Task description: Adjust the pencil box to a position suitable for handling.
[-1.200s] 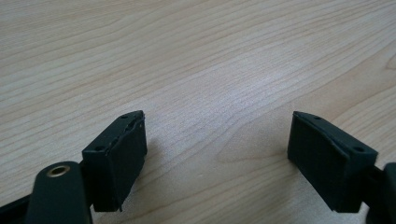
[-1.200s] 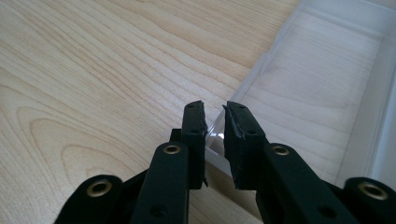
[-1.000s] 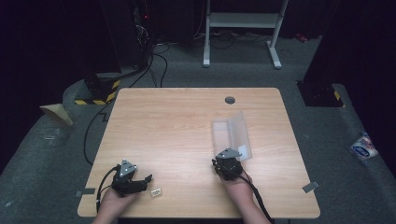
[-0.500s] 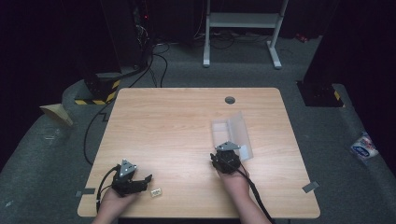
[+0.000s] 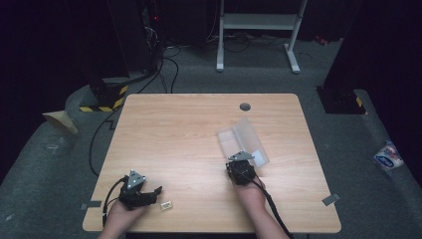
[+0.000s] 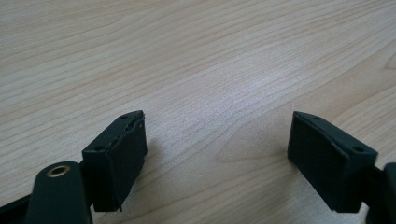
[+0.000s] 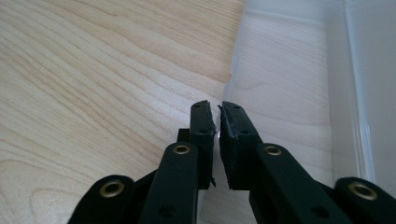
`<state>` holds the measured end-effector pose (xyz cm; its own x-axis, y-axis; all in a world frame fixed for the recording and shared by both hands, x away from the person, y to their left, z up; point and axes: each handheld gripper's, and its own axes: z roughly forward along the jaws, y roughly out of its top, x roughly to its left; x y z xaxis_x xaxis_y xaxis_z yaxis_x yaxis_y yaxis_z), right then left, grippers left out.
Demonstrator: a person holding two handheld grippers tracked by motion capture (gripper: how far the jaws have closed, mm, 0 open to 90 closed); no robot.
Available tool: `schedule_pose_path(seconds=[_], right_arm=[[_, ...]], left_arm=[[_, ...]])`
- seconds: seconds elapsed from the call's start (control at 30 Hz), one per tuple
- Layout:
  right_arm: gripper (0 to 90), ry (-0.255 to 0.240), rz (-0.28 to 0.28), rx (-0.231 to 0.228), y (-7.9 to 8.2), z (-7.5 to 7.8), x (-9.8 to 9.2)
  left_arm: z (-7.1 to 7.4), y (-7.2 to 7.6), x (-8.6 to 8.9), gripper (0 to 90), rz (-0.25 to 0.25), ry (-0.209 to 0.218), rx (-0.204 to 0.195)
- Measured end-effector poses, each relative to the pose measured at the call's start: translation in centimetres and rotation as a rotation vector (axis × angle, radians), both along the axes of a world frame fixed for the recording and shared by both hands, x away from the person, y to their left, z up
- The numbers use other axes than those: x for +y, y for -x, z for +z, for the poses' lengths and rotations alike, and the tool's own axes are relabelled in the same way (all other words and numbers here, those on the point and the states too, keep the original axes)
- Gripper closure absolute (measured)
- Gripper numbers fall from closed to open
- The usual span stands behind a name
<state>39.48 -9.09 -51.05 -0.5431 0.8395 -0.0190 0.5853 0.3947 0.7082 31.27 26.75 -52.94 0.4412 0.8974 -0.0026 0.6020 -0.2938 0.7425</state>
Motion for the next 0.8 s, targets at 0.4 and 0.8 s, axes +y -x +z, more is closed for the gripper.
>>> schedule_pose_path(seconds=[0.4,0.8], right_arm=[[87.4,0.007,0.062,-0.02,1.7,-0.1,-0.6],[66.3,-0.095,0.048,-0.075,4.1,1.7,-3.4]], left_arm=[[0.0,0.0,0.0,20.0,0.0,0.0,0.0],[0.0,0.0,0.0,20.0,0.0,0.0,0.0]])
